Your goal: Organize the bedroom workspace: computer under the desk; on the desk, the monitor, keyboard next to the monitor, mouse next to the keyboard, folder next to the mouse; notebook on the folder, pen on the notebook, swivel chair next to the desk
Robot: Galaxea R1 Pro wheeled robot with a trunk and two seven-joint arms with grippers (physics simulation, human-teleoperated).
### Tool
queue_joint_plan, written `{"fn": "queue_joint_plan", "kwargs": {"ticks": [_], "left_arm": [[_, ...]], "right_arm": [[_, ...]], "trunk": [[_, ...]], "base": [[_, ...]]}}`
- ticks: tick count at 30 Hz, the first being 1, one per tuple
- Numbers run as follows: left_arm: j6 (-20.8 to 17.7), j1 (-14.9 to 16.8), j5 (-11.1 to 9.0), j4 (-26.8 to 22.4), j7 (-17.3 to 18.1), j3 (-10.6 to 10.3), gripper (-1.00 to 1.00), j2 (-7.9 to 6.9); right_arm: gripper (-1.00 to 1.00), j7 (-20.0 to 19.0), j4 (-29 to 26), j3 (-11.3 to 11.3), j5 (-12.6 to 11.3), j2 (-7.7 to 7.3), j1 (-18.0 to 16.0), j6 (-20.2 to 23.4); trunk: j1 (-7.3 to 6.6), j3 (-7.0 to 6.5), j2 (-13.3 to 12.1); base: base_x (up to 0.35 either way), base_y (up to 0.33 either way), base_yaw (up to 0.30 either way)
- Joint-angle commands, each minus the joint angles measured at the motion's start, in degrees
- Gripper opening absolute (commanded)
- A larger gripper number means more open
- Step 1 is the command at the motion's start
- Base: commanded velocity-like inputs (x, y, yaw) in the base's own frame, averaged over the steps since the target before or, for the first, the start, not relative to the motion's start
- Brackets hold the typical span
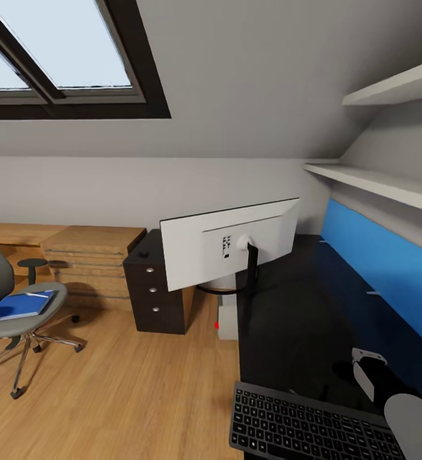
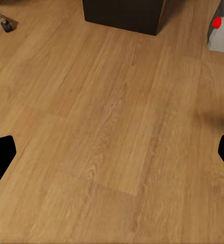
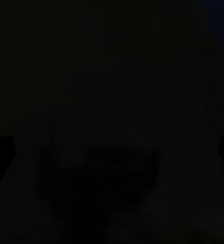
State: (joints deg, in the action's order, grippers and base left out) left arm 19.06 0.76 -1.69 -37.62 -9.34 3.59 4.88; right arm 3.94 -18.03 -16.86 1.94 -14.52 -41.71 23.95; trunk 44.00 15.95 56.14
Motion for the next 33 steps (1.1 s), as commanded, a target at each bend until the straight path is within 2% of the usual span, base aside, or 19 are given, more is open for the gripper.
{"fn": "queue_joint_plan", "kwargs": {"ticks": [1, 24, 33], "left_arm": [[0.18, 0.04, -0.17, 0.03, 0.03, 0.10, 1.00, 0.04], [0.12, 0.04, -0.07, 0.26, 0.00, 0.13, 1.00, 0.12], [0.13, 0.04, -0.06, 0.40, 0.02, 0.11, 1.00, 0.00]], "right_arm": [[1.00, 0.05, -0.07, -0.28, 0.21, 0.05, -0.04, 0.30], [1.00, 0.19, 0.01, -0.09, 0.43, 0.11, -0.04, 0.33], [1.00, 0.20, 0.01, -0.01, 0.43, 0.11, -0.04, 0.31]], "trunk": [[0.23, 0.26, 0.47], [5.28, 4.39, 9.69], [5.28, 4.39, 9.69]], "base": [[0.000, 0.000, 0.000], [0.000, 0.000, 0.000], [0.000, 0.000, 0.000]]}}
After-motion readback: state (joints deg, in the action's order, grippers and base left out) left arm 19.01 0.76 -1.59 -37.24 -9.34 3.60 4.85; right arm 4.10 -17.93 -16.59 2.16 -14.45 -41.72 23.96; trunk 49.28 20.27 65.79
